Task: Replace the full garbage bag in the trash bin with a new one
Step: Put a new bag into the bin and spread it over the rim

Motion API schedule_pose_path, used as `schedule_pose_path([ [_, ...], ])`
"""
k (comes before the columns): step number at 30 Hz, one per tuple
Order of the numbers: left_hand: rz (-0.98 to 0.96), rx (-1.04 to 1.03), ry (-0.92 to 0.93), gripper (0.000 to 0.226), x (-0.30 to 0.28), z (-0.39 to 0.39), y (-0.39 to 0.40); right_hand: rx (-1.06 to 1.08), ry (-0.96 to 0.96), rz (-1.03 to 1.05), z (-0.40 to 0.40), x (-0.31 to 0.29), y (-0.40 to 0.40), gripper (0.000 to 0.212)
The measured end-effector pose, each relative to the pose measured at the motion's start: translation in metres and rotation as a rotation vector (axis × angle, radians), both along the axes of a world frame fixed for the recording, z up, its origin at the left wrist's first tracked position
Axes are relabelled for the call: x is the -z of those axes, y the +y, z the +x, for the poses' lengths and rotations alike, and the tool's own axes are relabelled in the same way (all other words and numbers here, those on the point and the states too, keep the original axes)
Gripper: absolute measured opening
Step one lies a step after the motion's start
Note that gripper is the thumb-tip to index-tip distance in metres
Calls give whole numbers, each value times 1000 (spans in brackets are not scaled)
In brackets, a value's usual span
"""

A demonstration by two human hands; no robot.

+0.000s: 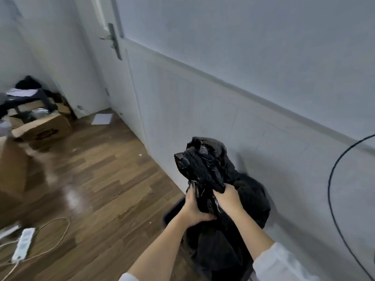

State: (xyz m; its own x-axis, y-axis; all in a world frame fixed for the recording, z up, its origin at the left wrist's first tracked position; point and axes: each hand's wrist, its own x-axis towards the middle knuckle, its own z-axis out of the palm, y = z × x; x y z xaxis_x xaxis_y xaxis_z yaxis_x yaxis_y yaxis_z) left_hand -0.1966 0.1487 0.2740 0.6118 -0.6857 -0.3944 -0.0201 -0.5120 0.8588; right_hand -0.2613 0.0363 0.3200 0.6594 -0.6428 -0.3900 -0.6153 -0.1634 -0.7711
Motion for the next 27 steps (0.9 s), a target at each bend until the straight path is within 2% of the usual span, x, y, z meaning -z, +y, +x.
schedule_pose_path([
  [2, 116, 329, -112, 127, 22, 15, -8, 74, 23, -20, 3, 10, -4, 32],
  [3, 207, 424, -234, 123, 35, 20, -12, 99, 50, -27, 3, 15, -5, 23],
  [4, 315, 448, -388, 115, 49, 25, -16, 132, 76, -45, 3, 25, -6, 12],
  [5, 377, 446, -550, 103, 60, 30, -20, 175, 111, -83, 2, 36, -6, 11],
  [6, 370, 426, -636, 86, 71, 32, -24, 210, 147, -127, 0, 49, -4, 18],
  [8, 248, 269, -479, 47, 97, 31, -32, 239, 188, -167, -2, 81, 2, 20],
  [9, 252, 239, -394, 37, 109, 30, -35, 230, 204, -152, -4, 99, 8, 21],
  [10, 272, 232, -296, 35, 120, 29, -37, 221, 226, -133, -6, 117, 15, 25],
  [12, 249, 142, 49, 39, 156, 30, -31, 214, 302, -81, -12, 158, 29, 32],
  [13, 253, 228, 100, 41, 177, 34, -29, 225, 337, -41, -15, 180, 34, 31],
  [16, 399, 390, 121, 47, 250, 40, -27, 139, 539, 66, -24, 249, 42, 31],
  [18, 643, 712, 7, 55, 282, 43, -21, 77, 626, 129, -30, 292, 40, 35],
  [19, 778, 844, -148, 60, 296, 45, -22, 93, 614, 176, -32, 311, 37, 36],
  [21, 920, 1004, -247, 61, 320, 48, -22, 125, 601, 305, -33, 344, 31, 37],
  [23, 935, 1017, -210, 57, 336, 48, -23, 64, 621, 414, -35, 369, 31, 38],
  [25, 854, 1025, -140, 51, 332, 45, -24, -26, 688, 430, -38, 380, 37, 36],
  [27, 747, 966, -13, 46, 316, 41, -22, -13, 641, 449, -39, 380, 41, 38],
])
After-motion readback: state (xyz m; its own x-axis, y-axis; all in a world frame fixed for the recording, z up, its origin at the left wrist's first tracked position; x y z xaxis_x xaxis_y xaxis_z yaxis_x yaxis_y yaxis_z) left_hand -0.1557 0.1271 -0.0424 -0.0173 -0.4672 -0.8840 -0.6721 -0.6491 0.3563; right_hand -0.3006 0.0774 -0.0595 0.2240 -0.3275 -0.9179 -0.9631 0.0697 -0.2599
